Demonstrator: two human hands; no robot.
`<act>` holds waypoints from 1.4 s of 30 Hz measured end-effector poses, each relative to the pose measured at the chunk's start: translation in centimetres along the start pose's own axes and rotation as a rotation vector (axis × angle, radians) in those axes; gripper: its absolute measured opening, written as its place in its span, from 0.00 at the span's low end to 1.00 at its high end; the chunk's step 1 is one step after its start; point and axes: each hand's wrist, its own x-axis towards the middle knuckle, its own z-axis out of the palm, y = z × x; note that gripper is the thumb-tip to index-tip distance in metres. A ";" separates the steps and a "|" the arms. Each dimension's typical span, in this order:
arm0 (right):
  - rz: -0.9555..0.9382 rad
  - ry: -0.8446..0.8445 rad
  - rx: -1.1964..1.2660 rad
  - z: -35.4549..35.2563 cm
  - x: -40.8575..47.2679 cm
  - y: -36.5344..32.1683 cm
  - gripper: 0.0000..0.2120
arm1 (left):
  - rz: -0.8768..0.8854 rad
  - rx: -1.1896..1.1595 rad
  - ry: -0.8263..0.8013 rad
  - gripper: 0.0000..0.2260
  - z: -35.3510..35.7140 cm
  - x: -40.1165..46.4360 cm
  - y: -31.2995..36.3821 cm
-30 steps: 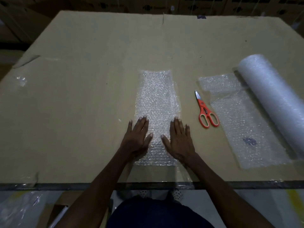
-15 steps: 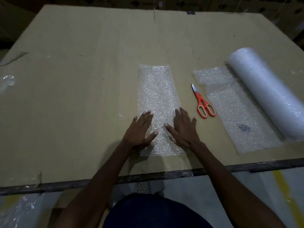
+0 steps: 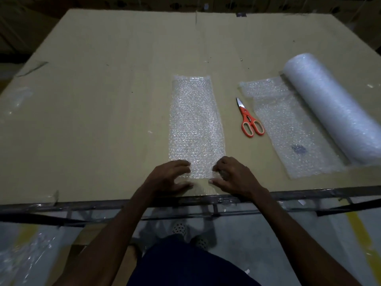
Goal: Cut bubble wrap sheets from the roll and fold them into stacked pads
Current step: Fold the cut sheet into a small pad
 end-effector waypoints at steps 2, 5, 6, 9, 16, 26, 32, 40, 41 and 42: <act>-0.027 -0.012 -0.029 -0.3 0.0 0.0 0.12 | -0.040 0.006 -0.023 0.18 0.0 0.0 0.3; -0.009 0.040 -0.057 -0.6 0.6 -0.5 0.11 | -0.070 0.044 0.014 0.13 -0.1 0.6 0.8; 0.020 0.060 -0.021 -0.8 0.8 -0.8 0.14 | -0.072 0.050 0.039 0.11 -0.2 0.8 0.8; 0.110 0.063 0.123 -1.7 1.9 -0.8 0.20 | -0.142 -0.027 0.169 0.08 -1.3 1.9 0.6; 0.196 0.076 0.425 -3.7 7.7 1.0 0.07 | -0.422 -0.490 0.320 0.08 -5.0 7.6 -2.2; 0.517 0.131 0.798 -6.3 21.3 5.5 0.02 | -0.686 -1.031 0.244 0.10 -9.5 17.2 -11.6; 0.591 0.193 0.761 -5.6 26.4 7.6 0.05 | -0.796 -0.918 0.359 0.03 -8.4 21.7 -15.6; 0.634 0.252 0.734 -5.2 33.4 11.6 0.04 | -0.901 -0.741 0.477 0.03 -7.5 26.9 -20.3; 0.636 0.245 0.716 -5.2 34.1 12.1 0.04 | -0.909 -0.705 0.487 0.03 -7.5 27.4 -20.8; 0.640 0.239 0.692 -5.1 34.8 12.7 0.03 | -0.913 -0.656 0.485 0.03 -7.3 28.0 -21.4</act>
